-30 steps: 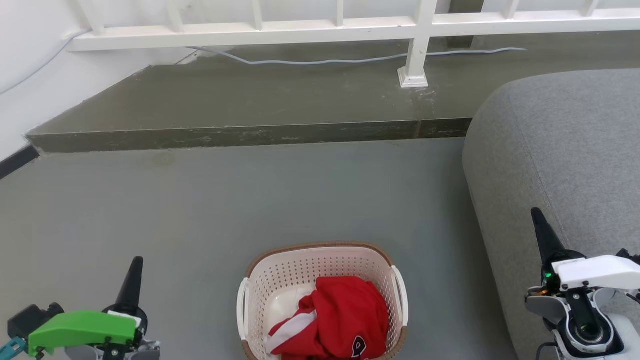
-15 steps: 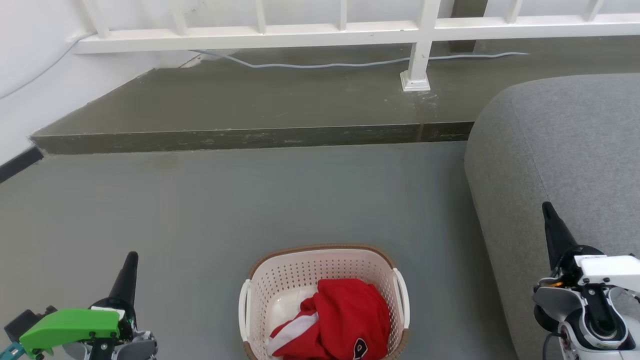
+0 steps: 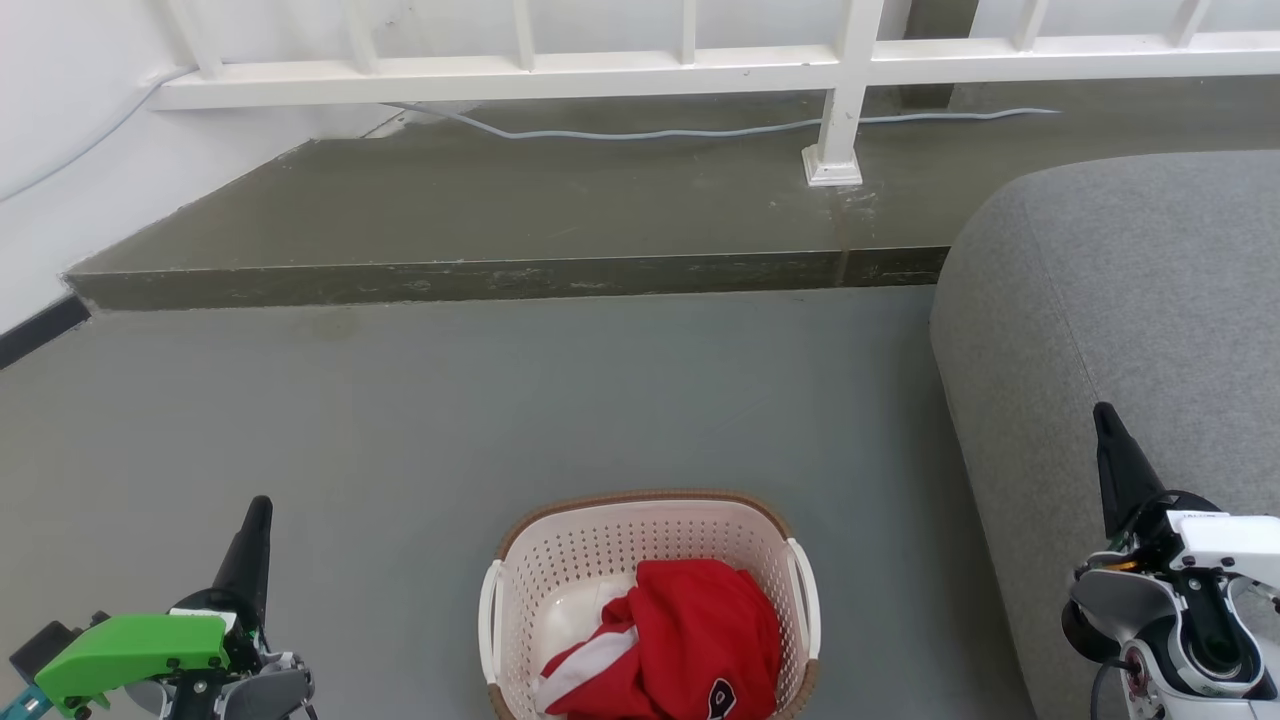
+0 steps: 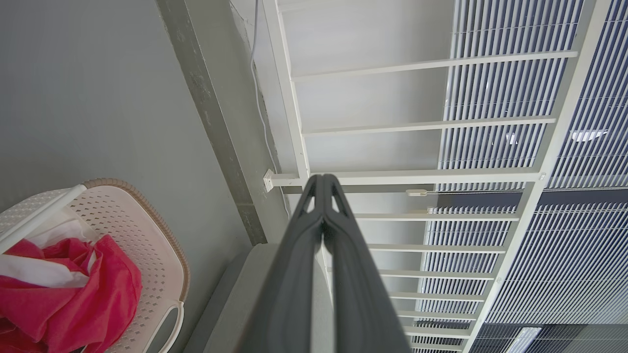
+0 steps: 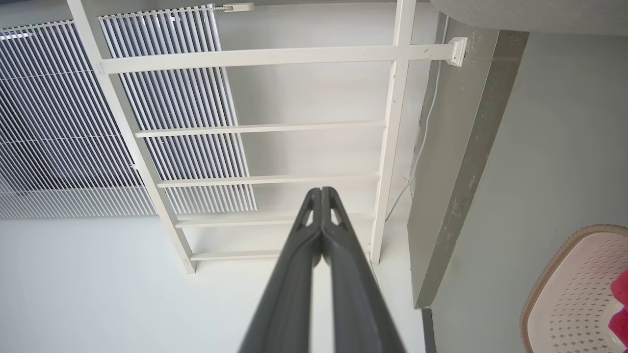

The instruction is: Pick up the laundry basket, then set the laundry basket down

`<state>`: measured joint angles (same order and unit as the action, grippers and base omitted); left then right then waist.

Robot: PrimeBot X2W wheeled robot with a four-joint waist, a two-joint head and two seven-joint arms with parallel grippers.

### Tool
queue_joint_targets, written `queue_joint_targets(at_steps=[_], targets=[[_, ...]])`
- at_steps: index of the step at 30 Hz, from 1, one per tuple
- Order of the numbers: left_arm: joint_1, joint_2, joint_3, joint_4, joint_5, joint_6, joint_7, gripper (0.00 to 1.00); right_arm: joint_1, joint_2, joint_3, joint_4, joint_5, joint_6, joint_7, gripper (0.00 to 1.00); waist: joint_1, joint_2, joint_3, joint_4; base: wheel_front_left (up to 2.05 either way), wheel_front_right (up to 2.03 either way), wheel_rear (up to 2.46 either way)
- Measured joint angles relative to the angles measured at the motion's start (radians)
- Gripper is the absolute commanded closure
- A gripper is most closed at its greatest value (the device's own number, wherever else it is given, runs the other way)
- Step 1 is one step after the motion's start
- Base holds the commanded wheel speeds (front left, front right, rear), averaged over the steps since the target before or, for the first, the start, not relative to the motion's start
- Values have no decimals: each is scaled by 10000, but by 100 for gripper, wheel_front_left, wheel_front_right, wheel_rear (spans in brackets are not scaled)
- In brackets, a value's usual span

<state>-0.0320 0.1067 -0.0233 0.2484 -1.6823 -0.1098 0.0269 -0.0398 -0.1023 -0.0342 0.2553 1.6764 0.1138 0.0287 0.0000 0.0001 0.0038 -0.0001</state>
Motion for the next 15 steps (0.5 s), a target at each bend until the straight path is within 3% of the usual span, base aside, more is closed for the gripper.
queue_joint_targets(at_steps=[15], targets=[[-95, -4, 17, 58, 0, -59, 2, 100, -48, 2, -19, 88, 0, 2, 2, 100, 0, 0, -4, 0, 0, 0, 0]])
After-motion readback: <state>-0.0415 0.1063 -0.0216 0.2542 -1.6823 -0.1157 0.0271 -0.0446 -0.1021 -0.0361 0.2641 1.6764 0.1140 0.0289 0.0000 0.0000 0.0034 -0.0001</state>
